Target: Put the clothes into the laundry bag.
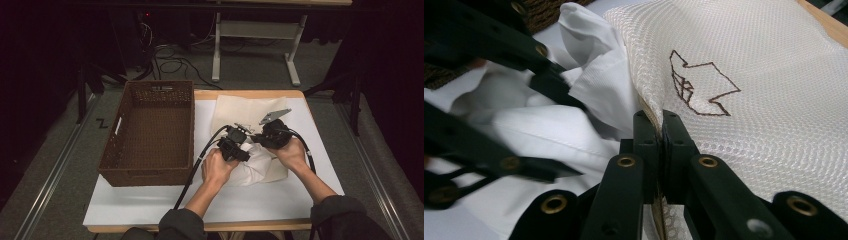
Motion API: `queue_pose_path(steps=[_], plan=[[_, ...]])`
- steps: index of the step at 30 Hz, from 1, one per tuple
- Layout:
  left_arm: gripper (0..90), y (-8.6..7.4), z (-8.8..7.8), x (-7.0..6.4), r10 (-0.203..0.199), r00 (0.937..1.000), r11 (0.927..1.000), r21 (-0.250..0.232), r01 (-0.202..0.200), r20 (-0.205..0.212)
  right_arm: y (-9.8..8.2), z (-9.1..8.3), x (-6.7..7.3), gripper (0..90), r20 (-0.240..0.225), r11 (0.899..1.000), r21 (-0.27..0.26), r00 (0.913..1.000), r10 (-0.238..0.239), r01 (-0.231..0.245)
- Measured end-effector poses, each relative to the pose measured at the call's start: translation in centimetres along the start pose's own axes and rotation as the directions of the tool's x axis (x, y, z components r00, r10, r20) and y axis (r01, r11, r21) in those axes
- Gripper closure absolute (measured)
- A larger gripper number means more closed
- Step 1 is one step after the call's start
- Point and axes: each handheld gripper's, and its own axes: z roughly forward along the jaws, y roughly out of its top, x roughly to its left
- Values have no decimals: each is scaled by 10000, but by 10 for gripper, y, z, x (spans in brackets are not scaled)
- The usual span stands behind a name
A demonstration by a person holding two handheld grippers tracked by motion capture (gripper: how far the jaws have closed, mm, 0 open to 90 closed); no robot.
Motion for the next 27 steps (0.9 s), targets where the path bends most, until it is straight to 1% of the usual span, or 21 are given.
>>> queue_pose_path(steps=[4, 6, 9, 10, 11, 13, 15, 16, 17, 18, 19, 20, 21, 24, 25, 27], plan=[[435, -9, -11, 0, 166, 9999, 9996, 233, -167, 41, -2, -1, -1, 883, 61, 10000, -5, 10000, 10, -10], [441, -15, -14, 1, 190, 9998, 9996, 217, -191, 88, -2, -2, -2, 884, 69, 10000, -18, 10000, 50, -49], [449, -20, -10, 4, 16, 9997, 9996, 284, -22, 235, -2, -1, -3, 884, 41, 10000, -46, 10000, -6, 7], [452, -21, -8, 5, -63, 9995, 9997, 254, 55, 310, -2, -1, -2, 884, 39, 10000, -30, 10000, 48, -48], [462, -22, -6, 6, -151, 9992, 9997, 211, 143, 378, -2, 0, -1, 884, 42, 10000, 50, 10000, 0, 0], [493, -21, -2, 5, -163, 9989, 9996, 257, 152, 446, -2, 1, 0, 884, 41, 10000, 55, 10000, -2, 2], [553, -20, 7, 3, -69, 9989, 9991, 412, 50, 454, -2, 1, 1, 883, 28, 10000, 72, 10000, -61, 61], [593, -20, 13, 2, 74, 9989, 9981, 607, -102, 462, -2, 1, 1, 884, 33, 9999, 85, 10000, -71, 70], [751, -20, 17, 1, 99, 9986, 9979, 639, -132, 513, -1, 1, 0, 883, 5, 9999, 69, 9999, -151, 151], [751, -19, 18, 2, 85, 9983, 9982, 589, -119, 585, -1, 1, 0, 883, 5, 9999, 69, 9999, -151, 151], [800, -18, 19, 2, 2, 9975, 9987, 511, -38, 713, -1, 1, 1, 884, 29, 9999, 83, 9999, -127, 127], [826, -17, 18, 2, -11, 9970, 9989, 459, -25, 775, 0, 1, 2, 883, 26, 9999, 110, 10000, -58, 57], [835, -15, 17, 2, 5, 9969, 9991, 422, -39, 788, 0, 0, 2, 884, 41, 9999, 83, 9999, -116, 116], [840, -10, 8, 4, -242, 9951, 9997, 6, 243, 960, 1, -2, 5, 884, -125, 10000, 2, 9999, -40, 40], [840, -7, 6, 6, -390, 9936, 9990, -180, 412, 1064, 1, -2, 5, 884, -164, 9999, -51, 9997, -163, 163], [840, -3, 6, 7, -519, 9926, 9981, -264, 551, 1094, 1, -2, 7, 885, -271, 9995, -107, 9992, -293, 290]])
